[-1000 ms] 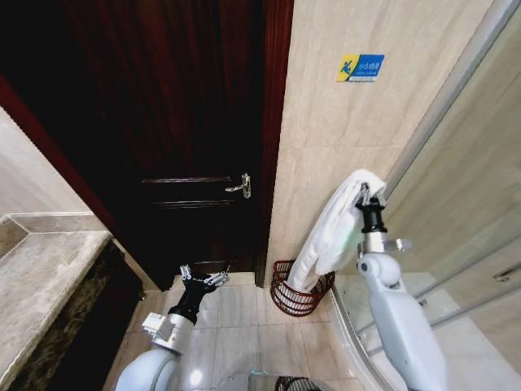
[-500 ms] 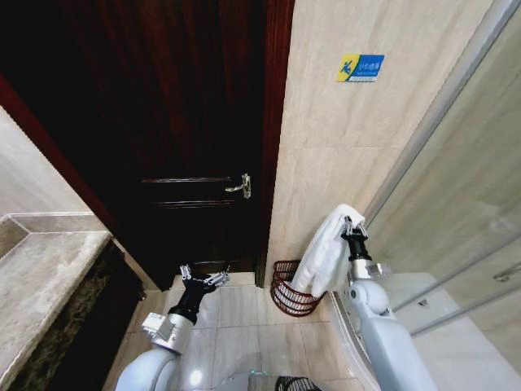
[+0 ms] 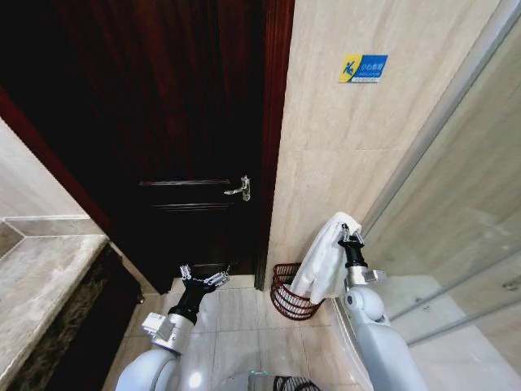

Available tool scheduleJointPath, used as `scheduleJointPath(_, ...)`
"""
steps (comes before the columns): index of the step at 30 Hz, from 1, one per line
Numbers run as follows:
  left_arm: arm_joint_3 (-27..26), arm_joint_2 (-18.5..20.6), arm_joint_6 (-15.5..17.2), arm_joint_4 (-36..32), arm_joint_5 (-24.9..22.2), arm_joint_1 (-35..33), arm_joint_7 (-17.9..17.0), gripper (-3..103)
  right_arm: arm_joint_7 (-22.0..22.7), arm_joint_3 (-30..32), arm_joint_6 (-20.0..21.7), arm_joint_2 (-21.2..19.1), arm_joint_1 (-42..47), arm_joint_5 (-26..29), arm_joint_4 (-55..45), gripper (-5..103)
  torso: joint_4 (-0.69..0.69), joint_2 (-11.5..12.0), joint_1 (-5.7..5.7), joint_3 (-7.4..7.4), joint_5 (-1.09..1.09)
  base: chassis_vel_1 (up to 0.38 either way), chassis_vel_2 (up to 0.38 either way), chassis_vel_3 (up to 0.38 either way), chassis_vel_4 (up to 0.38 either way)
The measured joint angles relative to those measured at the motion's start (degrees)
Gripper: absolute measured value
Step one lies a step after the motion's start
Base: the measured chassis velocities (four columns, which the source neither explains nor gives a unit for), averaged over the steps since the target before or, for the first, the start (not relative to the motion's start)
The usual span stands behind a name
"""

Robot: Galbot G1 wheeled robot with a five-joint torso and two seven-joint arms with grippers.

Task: Discard the used towel into the hamper.

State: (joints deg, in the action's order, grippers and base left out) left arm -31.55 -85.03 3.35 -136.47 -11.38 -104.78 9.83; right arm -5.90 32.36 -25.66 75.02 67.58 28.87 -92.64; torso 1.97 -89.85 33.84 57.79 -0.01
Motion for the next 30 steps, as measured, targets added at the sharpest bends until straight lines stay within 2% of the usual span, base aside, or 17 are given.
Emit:
scheduleJointPath(6,0.0,0.0,0.0,0.0,0.0,0.0,0.0,100,-1.1,-0.3,-1.2,0.3,-0.1,0.2,1.6,6,-0.01,0.0,0.04,0.01,0.02,-0.039,0.028,0.029,-0.041)
scheduleJointPath(12,0.0,0.0,0.0,0.0,0.0,0.0,0.0,100,-1.2,-0.9,0.3,-1.1,-3.4,0.3,4.2,6,0.01,0.0,-0.02,0.00,0.00,0.000,0.000,0.000,0.000)
scheduleJointPath(16,0.0,0.0,0.0,0.0,0.0,0.0,0.0,100,-0.9,-1.1,-1.6,-0.5,-3.7,-0.1,5.5,6,-0.01,0.0,-0.02,0.00,0.02,0.000,0.000,0.000,0.000)
scheduleJointPath(26,0.0,0.0,0.0,0.0,0.0,0.0,0.0,100,-1.0,-0.9,0.1,-0.1,-2.6,-2.9,6.0,6,-0.01,0.0,-0.02,-0.01,0.00,0.000,0.000,0.000,0.000)
scheduleJointPath(30,0.0,0.0,0.0,0.0,0.0,0.0,0.0,100,-3.2,-0.9,-2.1,0.6,-2.6,-3.5,7.4,6,-0.01,0.0,-0.03,-0.01,0.01,-0.042,0.024,0.030,-0.036)
